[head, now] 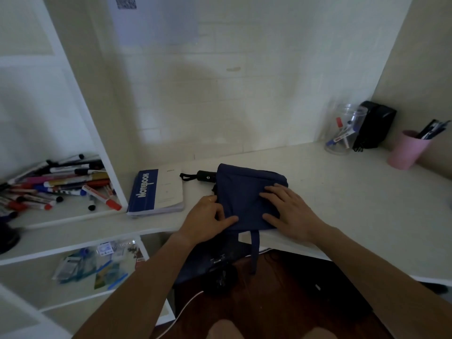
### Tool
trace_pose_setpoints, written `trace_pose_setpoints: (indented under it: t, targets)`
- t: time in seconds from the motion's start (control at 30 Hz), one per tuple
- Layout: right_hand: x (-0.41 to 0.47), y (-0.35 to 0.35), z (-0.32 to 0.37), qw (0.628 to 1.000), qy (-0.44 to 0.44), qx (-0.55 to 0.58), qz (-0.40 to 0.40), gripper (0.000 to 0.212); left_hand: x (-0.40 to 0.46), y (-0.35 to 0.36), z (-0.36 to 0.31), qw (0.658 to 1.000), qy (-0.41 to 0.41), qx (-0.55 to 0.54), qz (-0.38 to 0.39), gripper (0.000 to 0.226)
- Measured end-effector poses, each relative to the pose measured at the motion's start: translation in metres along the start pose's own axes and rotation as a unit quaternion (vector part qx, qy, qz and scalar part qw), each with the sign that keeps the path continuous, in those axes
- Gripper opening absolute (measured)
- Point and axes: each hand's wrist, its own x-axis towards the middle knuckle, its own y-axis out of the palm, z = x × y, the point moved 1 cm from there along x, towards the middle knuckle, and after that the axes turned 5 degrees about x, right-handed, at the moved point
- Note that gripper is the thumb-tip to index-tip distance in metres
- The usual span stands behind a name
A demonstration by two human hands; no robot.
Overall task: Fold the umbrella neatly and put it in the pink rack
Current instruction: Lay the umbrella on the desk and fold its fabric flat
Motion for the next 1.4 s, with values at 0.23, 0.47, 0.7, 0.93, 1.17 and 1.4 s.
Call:
trace_pose_setpoints:
  t: [0.23, 0.47, 0.7, 0.93, 1.17, 1.4]
  targets:
    - [-0.010, 0.005, -0.006, 0.989, 0.030, -0.026, 0.144, 0.078, 0.001, -0.008, -0.004, 0.973, 0.167, 0.139, -0.073, 0.082]
    - [-0.012, -0.003, -0.006, 0.985, 0.021, -0.017, 0.171, 0.075, 0.007, -0.002, 0.020, 0.930, 0.221, 0.270, 0.116, 0.062]
    - [0.056, -0.059, -0.012, 0.966, 0.138, 0.173, -0.130, 0.036, 0.004, -0.001, 0.023, 0.941, 0.220, 0.240, 0.097, 0.064]
    - [0.141, -0.042, -0.031, 0.921, 0.288, 0.254, 0.069, 0.030, 0.005, 0.001, 0.028, 0.943, 0.218, 0.235, 0.086, 0.065]
    - [0.114, -0.070, -0.019, 0.842, 0.191, 0.496, -0.091, 0.012, 0.007, 0.002, 0.029, 0.945, 0.217, 0.231, 0.084, 0.065]
    - [0.032, -0.069, 0.027, 0.926, 0.038, 0.329, -0.179, 0.061, 0.005, 0.002, 0.028, 0.949, 0.212, 0.218, 0.085, 0.065]
